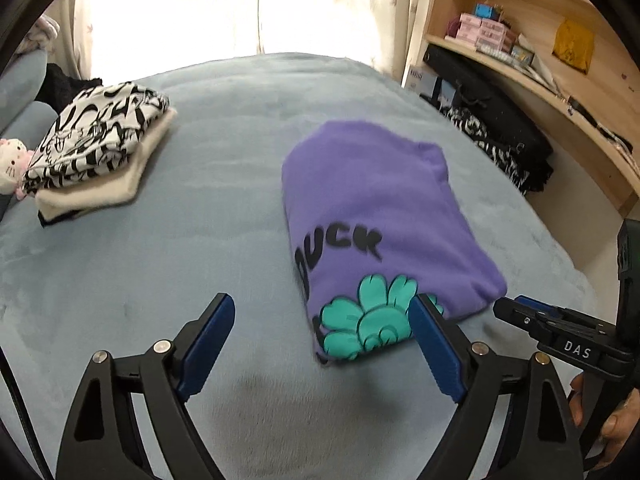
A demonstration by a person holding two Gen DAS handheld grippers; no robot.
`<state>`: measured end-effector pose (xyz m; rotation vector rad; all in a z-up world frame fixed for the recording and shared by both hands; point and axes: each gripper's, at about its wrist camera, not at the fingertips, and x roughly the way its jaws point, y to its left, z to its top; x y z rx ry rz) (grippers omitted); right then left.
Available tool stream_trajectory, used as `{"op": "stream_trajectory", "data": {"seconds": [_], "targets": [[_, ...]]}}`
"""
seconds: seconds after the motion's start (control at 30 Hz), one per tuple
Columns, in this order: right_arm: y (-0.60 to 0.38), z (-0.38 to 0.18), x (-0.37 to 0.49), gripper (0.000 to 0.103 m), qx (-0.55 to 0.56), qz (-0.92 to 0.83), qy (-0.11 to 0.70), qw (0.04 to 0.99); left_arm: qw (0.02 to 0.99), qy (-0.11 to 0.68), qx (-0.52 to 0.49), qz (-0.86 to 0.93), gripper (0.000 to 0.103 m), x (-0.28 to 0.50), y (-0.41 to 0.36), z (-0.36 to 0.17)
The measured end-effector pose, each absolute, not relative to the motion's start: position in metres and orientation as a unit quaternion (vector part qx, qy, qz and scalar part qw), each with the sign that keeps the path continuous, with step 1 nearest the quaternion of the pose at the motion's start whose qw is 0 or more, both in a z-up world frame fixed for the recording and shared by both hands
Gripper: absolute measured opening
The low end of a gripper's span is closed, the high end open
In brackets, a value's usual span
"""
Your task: Fold large clothes
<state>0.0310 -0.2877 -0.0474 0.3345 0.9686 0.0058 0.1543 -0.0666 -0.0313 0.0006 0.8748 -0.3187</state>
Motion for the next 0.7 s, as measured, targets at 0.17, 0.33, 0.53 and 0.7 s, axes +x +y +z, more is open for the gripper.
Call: {"op": "stream_trajectory", "data": {"seconds": [0.17, 0.33, 0.53, 0.7], "targets": [[-0.303, -0.033, 0.054, 0.056, 0.171, 0.032, 0.464, 0.868, 0.881, 0.444, -0.043, -0.155, 0.088, 0.177, -0.063, -0.028], [-0.319, -0.023, 0.082, 0.069, 0.168, 0.047, 0.472, 0.864, 0.846, 0.498, -0.075, -0.172, 0.090, 0.213, -0.068, -0.035], [-0.338, -0.023, 0.116, 0.070, 0.164, 0.057, 0.481, 0.859, 0.827, 0.530, -0.098, -0.161, 0.090, 0.249, -0.069, -0.049], [-0.347, -0.041, 0.139, 0.083, 0.171, 0.086, 0.504, 0.842, 0.812, 0.545, -0.113, -0.174, 0.090, 0.276, -0.070, -0.065]]}}
